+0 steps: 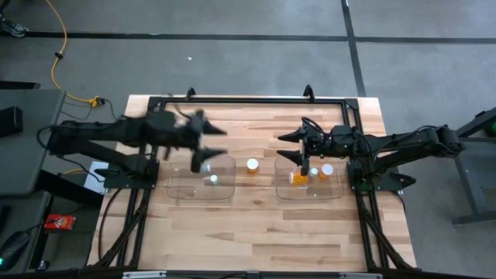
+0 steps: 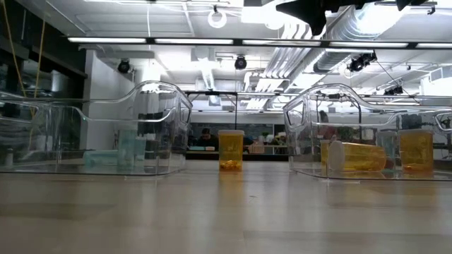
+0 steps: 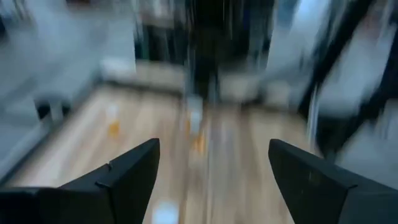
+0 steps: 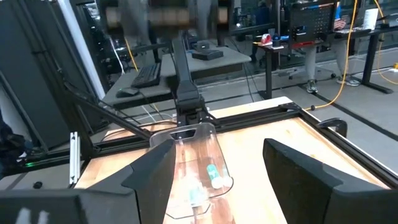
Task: Pick and place medicine bottles into bin by pill shape (circle, oval)
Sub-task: Put the orange tablet bottle into the left transparent bin
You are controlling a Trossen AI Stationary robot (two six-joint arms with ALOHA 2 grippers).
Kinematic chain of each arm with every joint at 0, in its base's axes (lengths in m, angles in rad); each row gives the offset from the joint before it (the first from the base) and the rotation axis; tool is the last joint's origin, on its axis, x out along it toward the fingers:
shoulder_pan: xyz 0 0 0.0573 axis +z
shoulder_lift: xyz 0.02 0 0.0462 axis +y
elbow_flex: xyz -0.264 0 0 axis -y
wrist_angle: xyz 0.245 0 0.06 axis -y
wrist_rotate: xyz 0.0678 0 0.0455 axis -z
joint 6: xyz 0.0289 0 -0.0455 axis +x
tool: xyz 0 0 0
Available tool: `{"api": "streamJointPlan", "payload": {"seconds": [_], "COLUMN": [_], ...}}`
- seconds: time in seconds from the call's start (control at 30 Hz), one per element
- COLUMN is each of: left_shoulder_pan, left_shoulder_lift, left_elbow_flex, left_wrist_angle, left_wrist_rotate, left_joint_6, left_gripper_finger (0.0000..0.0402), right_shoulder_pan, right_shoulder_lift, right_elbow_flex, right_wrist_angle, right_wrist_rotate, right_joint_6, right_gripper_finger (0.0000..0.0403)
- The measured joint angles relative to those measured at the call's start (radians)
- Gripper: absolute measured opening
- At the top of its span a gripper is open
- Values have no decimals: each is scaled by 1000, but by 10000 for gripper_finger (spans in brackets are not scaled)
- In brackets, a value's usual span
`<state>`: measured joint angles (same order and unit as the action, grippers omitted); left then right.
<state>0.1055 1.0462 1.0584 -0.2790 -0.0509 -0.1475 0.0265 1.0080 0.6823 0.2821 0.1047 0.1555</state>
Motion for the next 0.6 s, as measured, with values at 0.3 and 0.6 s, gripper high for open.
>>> {"api": "streamJointPlan", "payload": {"seconds": [0.3, 0.6], "left_shoulder_pan": [-13, -18], "left_shoulder_lift": [-149, -154], "left_elbow_flex": [-186, -219], "left_wrist_angle": [345, 328], "left_wrist_rotate": [-98, -43], "left_joint_6": [-33, 69], "left_gripper_finger": [291, 291], "right_shoulder_pan": [0, 0], "right_shoulder_lift": [0, 0], "right_elbow_flex": [0, 0], "right_wrist_angle": [0, 0], "right_wrist_rotate": [0, 0], "right_joint_6": [0, 0], "right_gripper_finger": [236, 236]}}
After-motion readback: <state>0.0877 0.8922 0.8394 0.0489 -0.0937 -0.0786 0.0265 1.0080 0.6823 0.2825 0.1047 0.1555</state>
